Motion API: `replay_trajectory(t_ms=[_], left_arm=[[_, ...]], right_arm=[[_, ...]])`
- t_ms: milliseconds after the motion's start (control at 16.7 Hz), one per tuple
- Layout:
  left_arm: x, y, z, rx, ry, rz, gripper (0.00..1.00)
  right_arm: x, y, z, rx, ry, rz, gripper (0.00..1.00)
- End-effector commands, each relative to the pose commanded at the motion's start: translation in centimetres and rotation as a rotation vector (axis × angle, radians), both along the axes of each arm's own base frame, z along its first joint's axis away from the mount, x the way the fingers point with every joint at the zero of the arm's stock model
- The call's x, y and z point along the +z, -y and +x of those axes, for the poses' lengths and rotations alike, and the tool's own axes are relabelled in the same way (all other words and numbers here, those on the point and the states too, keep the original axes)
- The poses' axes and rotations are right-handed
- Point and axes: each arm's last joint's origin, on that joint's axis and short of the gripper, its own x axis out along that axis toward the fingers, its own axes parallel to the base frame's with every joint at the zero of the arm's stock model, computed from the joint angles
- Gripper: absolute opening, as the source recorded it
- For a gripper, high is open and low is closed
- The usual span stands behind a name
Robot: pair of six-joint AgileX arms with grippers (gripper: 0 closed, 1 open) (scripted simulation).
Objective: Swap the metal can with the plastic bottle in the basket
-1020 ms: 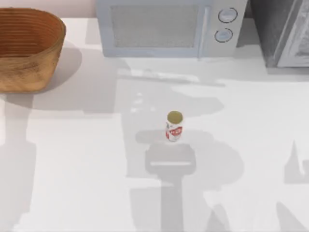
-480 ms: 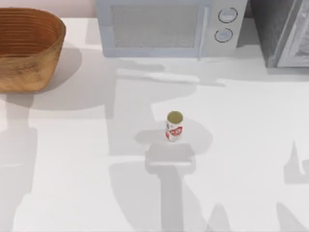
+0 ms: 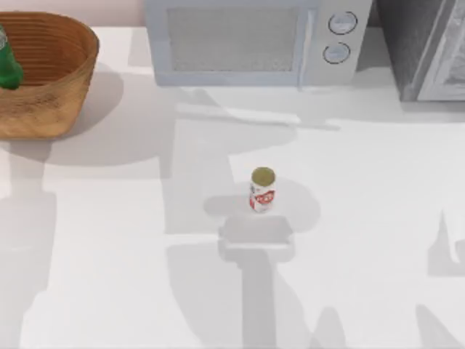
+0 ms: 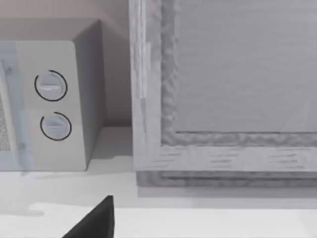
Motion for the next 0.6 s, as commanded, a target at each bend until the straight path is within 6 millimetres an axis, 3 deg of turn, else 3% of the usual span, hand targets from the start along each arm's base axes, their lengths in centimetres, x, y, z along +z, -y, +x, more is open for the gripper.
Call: replay_trajectory(t_ms=[240,600], left_arm=[[0.00,0.00,0.00,0.000,0.000,0.000,0.98],[0.00,0.00,0.00,0.000,0.000,0.000,1.00]], right_arm=[[0.00,0.00,0.00,0.000,0.000,0.000,1.00],[0.00,0.00,0.00,0.000,0.000,0.000,1.00]])
